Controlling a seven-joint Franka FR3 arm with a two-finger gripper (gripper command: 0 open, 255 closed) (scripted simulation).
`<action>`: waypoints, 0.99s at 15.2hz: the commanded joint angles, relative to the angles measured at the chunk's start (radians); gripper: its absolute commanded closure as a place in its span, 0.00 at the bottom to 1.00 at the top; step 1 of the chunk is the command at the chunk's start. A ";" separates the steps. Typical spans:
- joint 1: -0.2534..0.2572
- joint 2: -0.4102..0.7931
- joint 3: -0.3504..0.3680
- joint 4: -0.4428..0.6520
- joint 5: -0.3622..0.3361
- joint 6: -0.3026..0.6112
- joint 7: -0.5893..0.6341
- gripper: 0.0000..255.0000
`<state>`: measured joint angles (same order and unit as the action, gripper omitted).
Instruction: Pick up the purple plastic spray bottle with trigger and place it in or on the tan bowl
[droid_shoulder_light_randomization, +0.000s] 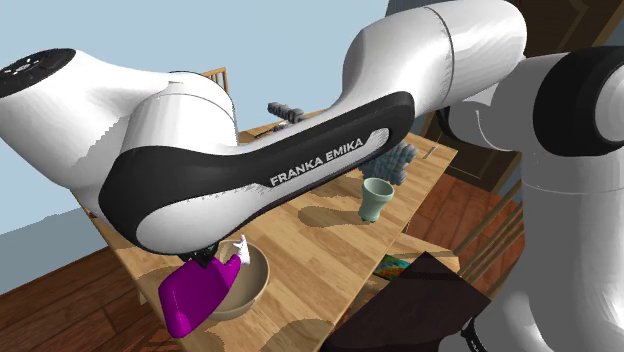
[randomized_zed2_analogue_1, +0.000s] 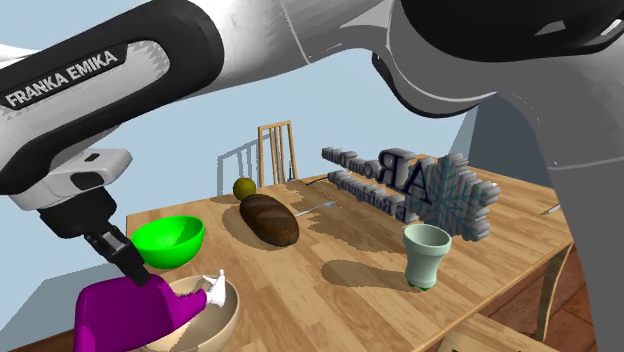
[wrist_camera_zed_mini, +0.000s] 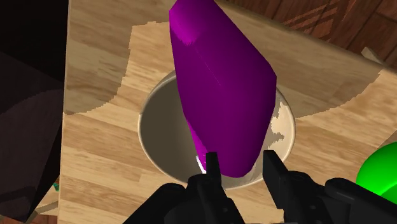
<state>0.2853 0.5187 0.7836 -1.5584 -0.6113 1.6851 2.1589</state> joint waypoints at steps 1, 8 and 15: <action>0.001 0.010 -0.005 -0.006 -0.006 0.007 0.005 1.00; -0.001 0.009 -0.004 -0.010 -0.006 0.010 0.006 0.00; 0.024 0.009 0.002 0.058 0.003 -0.054 -0.006 0.00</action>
<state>0.2999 0.5275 0.7832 -1.5257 -0.6113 1.6553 2.1574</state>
